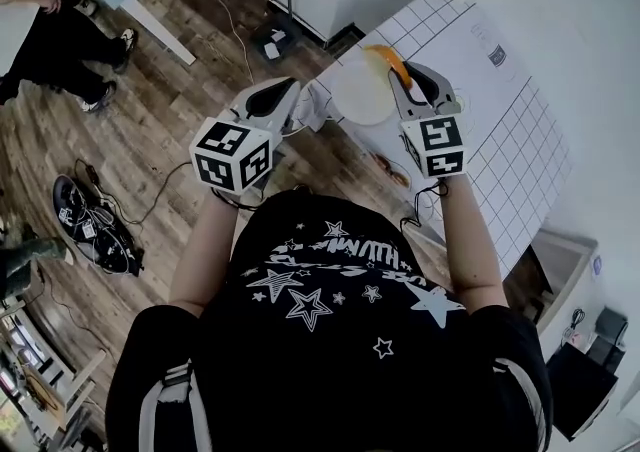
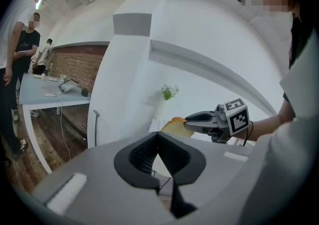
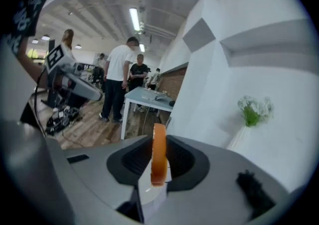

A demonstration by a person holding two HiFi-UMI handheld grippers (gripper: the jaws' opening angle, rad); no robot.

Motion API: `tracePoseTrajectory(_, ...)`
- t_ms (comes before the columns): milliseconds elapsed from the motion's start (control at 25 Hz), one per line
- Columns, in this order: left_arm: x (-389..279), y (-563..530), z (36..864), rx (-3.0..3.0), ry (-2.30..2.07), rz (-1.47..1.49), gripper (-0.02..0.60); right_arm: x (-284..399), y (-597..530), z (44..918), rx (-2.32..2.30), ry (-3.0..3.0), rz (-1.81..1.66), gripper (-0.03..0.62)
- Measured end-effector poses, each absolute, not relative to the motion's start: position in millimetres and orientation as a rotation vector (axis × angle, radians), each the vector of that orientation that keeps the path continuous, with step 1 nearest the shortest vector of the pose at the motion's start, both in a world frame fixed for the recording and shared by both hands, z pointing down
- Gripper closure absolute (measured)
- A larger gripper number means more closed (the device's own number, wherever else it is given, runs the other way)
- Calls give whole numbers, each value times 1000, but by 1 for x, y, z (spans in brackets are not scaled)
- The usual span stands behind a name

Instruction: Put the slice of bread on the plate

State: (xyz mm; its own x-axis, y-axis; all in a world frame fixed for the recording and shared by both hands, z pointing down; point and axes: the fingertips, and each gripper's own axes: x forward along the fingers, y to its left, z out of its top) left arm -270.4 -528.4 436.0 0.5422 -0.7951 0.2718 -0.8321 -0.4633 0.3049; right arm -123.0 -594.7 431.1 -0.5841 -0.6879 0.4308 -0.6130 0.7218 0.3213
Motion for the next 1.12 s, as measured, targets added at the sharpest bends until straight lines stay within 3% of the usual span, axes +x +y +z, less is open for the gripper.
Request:
tracePoseTrajectory(160, -277, -534, 441, 2371, -1319, 127, 574, -142, -587, 442, 806, -2264, -502, 505)
tracePoseTrajectory(400, -278, -538, 442, 2376, -1301, 117, 574, -149, -566, 480, 636, -2146, -665, 505)
tracePoseTrajectory(1120, -278, -512, 462, 2340, -1280, 200, 574, -165, -513, 542, 485, -2259, -539, 493)
